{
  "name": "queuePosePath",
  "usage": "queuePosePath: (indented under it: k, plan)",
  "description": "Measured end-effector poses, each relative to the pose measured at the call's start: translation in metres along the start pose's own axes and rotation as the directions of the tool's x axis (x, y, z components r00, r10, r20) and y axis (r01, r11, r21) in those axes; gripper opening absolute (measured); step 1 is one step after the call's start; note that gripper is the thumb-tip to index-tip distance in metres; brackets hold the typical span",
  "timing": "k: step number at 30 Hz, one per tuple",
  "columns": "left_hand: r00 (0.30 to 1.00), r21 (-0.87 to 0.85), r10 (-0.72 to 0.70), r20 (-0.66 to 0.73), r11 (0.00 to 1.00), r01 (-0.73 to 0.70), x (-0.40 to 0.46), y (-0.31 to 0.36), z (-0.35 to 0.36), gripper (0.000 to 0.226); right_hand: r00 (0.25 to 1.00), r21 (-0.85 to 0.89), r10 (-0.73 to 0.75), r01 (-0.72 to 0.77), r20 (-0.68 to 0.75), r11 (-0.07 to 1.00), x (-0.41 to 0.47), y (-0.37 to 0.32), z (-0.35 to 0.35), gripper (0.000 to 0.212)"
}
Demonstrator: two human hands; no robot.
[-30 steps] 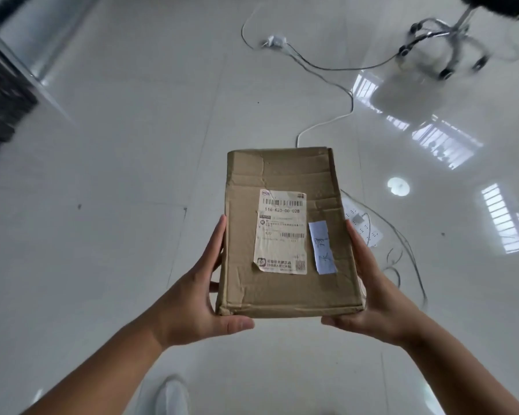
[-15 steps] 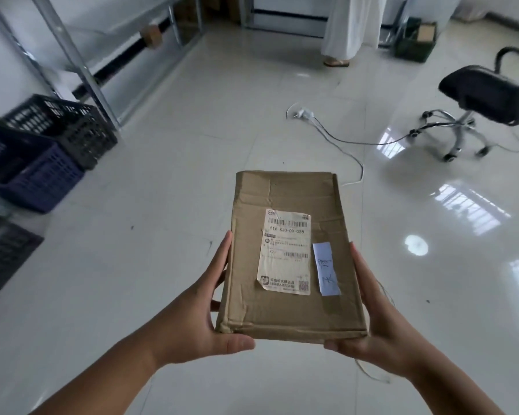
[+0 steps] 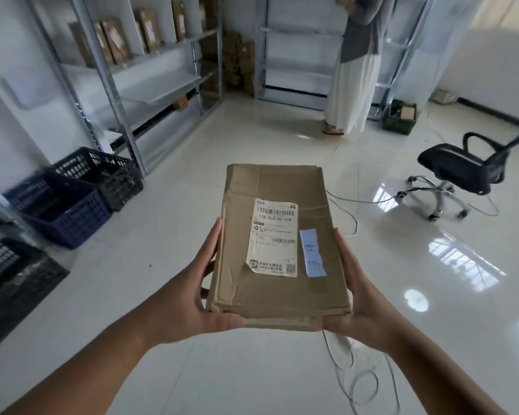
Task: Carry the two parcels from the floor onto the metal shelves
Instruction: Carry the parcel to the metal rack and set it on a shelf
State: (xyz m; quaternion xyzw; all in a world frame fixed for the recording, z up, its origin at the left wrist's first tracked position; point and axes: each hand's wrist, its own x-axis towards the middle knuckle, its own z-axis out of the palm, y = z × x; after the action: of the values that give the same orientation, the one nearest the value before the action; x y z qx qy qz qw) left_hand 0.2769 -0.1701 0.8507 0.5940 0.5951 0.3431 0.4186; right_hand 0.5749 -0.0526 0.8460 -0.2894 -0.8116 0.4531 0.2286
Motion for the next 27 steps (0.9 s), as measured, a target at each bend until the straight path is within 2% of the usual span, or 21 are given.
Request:
queuePosePath:
  k: [6, 14, 19, 27]
  plan:
    - [0.995, -0.028, 0.008, -0.101, 1.000, -0.011, -0.038, 0.029, -0.040, 0.141, 0.996, -0.072, -0.078, 0.081, 0.047, 0.994, 0.029, -0.050, 0.002, 0.137]
    - [0.960, -0.115, -0.020, -0.280, 0.993, -0.012, -0.109, 0.049, -0.094, 0.141, 0.957, 0.000, -0.232, 0.236, 0.172, 0.972, 0.085, -0.120, 0.044, 0.134]
    - [0.910, -0.114, -0.061, -0.411, 0.993, 0.015, -0.171, 0.048, -0.129, 0.139, 0.902, 0.082, -0.319, 0.308, 0.291, 0.948, 0.119, -0.162, 0.092, 0.133]
    - [0.803, -0.089, -0.129, -0.582, 0.992, 0.094, -0.272, 0.038, -0.184, 0.138, 0.788, 0.205, -0.401, 0.345, 0.467, 0.916, 0.167, -0.233, 0.186, 0.130]
